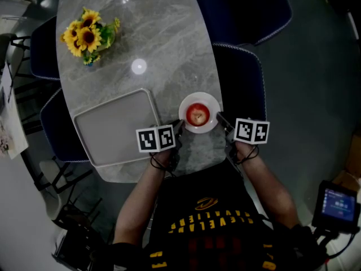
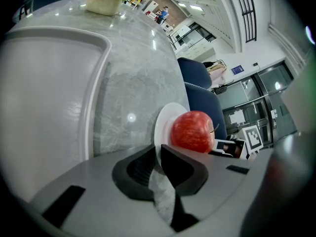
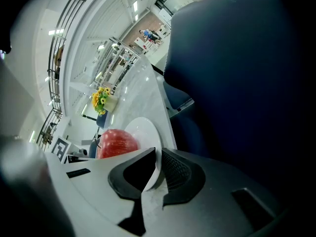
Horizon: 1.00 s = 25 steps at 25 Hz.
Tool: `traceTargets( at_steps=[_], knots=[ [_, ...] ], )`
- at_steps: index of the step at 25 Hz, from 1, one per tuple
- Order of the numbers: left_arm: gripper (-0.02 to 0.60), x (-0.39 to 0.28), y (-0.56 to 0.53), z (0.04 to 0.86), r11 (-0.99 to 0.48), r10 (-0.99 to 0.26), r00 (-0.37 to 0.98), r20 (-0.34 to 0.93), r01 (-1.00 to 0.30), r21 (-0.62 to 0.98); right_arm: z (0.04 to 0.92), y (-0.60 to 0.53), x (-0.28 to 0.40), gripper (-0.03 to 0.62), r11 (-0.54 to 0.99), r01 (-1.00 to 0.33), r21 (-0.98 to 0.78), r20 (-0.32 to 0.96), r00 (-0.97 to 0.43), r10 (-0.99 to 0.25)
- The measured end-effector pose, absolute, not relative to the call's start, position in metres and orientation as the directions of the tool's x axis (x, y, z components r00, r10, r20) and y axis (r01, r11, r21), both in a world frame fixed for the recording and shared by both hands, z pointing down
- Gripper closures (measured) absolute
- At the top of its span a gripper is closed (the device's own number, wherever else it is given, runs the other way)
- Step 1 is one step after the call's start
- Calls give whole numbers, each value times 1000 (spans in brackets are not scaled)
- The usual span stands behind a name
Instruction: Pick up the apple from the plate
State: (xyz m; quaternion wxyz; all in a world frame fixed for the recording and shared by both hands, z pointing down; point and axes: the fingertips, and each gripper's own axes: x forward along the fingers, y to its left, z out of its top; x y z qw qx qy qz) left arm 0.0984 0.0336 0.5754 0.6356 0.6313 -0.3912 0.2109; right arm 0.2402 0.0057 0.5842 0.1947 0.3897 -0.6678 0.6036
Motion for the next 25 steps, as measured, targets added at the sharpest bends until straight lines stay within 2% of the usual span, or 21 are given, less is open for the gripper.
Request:
traceTargets(
  at_steps=[25],
  knots=[
    [545,101,33,576,124,-239,606,758,-755,643,582,4,241,546,56,-775,-630,727,-613,-308]
  ],
)
